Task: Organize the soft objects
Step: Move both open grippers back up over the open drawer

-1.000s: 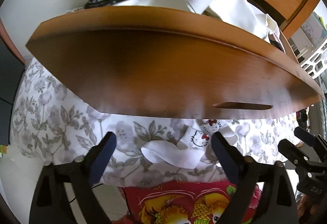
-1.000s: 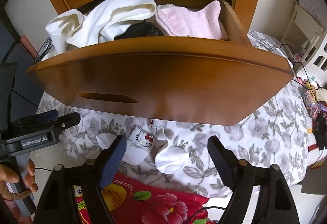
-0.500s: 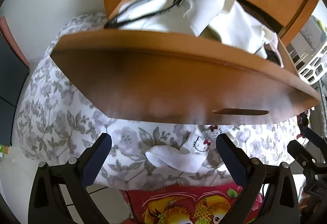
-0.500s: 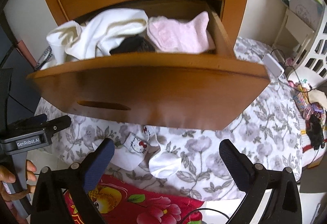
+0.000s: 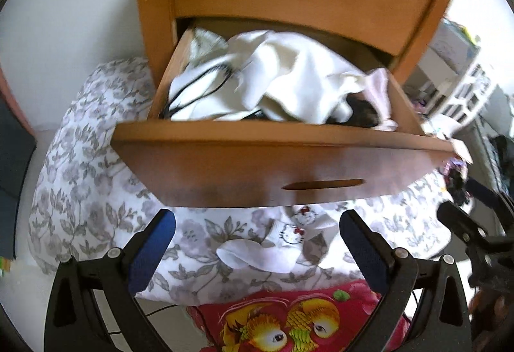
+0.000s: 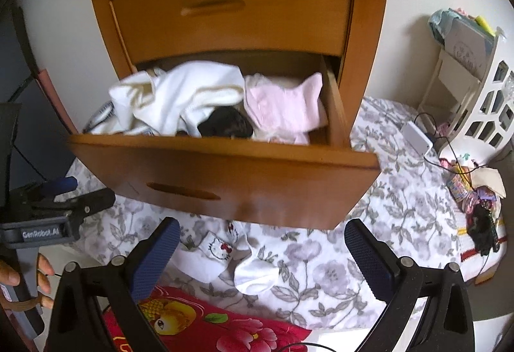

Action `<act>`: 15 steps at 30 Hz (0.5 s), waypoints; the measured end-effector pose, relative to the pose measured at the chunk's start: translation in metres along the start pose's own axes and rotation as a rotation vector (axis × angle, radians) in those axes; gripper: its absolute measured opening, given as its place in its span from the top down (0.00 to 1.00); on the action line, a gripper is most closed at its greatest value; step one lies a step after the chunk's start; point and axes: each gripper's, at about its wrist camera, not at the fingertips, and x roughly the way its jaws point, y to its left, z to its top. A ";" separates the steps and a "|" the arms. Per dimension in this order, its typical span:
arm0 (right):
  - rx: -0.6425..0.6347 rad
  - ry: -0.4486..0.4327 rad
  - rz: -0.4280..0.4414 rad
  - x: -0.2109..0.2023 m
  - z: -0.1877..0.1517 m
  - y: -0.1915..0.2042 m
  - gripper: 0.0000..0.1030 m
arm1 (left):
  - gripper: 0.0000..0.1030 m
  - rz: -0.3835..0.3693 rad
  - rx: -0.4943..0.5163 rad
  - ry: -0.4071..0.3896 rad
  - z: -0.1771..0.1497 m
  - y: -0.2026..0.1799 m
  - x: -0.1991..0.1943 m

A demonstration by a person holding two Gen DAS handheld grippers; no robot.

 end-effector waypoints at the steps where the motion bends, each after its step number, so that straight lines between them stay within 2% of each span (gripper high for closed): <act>1: -0.004 -0.016 -0.006 -0.004 0.001 0.000 0.00 | 0.01 0.002 0.017 -0.023 0.002 -0.002 -0.010; 4: -0.007 -0.053 -0.025 -0.017 0.005 -0.001 0.00 | 0.01 0.017 0.032 -0.080 0.007 -0.003 -0.031; 9: 0.012 -0.117 -0.032 -0.039 0.013 -0.006 0.00 | 0.01 0.028 -0.006 -0.189 0.021 0.003 -0.067; 15: -0.011 -0.195 -0.036 -0.065 0.026 -0.002 0.00 | 0.01 0.058 -0.065 -0.265 0.035 0.017 -0.091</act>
